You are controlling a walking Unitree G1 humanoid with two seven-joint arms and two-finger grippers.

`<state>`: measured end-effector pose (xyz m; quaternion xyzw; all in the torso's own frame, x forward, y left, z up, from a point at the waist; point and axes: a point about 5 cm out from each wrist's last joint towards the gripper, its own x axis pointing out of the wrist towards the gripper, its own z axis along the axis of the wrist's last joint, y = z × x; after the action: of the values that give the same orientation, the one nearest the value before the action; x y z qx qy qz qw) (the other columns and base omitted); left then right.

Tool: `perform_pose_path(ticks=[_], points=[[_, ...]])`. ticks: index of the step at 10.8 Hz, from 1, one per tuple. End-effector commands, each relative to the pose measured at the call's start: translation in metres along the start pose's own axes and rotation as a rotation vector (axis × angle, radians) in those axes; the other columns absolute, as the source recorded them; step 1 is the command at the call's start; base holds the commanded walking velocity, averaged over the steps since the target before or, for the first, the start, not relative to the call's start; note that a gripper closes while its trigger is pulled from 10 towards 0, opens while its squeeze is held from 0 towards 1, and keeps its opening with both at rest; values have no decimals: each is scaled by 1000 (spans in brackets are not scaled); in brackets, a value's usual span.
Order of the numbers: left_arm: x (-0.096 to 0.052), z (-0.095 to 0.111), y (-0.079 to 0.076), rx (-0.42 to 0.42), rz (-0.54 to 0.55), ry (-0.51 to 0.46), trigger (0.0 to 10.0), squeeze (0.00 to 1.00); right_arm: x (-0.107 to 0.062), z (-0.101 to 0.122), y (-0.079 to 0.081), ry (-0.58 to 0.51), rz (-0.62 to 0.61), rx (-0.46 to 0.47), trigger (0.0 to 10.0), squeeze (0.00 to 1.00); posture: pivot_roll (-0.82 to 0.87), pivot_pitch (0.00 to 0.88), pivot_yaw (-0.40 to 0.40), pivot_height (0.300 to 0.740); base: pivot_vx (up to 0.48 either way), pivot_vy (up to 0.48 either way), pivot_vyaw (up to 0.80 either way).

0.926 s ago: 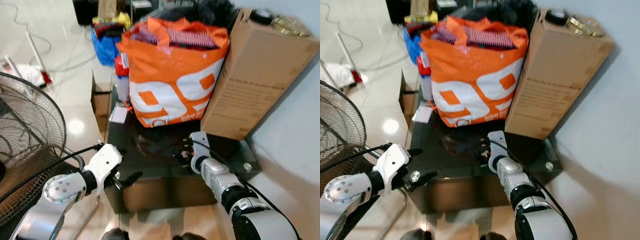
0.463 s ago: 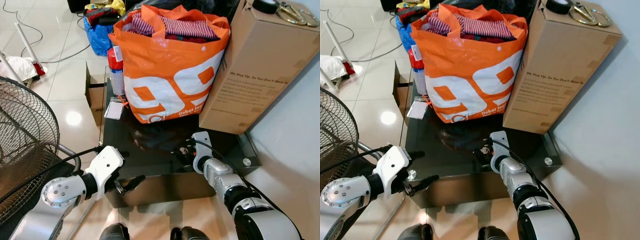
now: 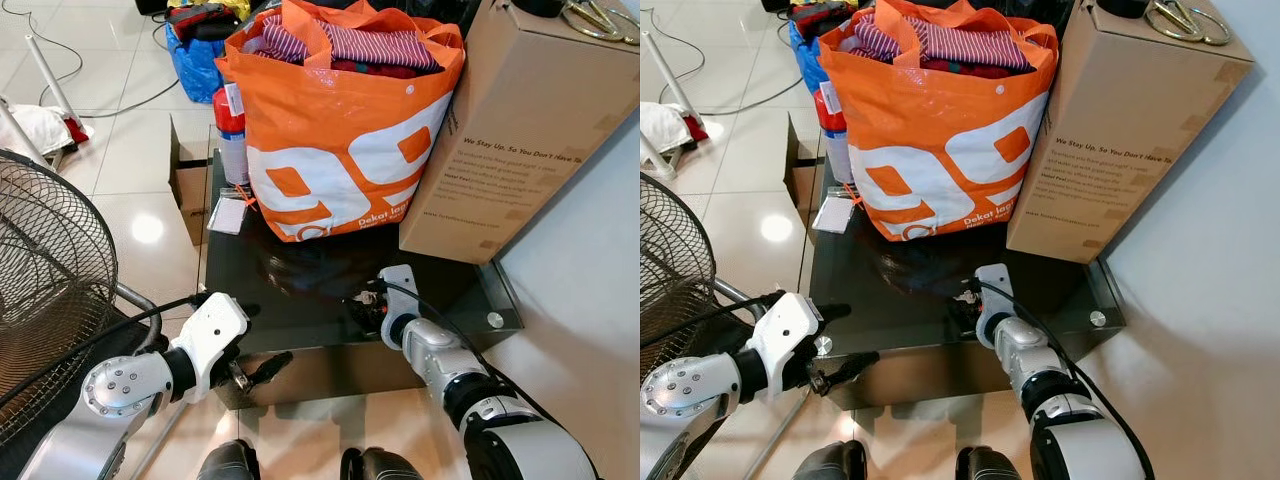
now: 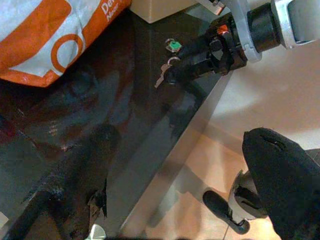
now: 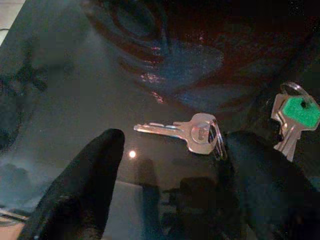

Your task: Hang keys on a hook

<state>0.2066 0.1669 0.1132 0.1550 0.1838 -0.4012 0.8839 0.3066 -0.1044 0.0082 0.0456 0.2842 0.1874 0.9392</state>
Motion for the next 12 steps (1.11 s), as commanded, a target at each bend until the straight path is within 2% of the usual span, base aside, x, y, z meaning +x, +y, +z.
perform_pose_path(ticks=[1,12], points=[[-2,1,-3,1,-8,-1,10000,0,-2,-8,-3,14,-10,18,0,0,39,174,-91,740,0,0,0],[-6,2,-4,-4,0,7,10000,0,-3,-15,-3,17,-74,67,0,0,51,184,-84,740,0,0,0]])
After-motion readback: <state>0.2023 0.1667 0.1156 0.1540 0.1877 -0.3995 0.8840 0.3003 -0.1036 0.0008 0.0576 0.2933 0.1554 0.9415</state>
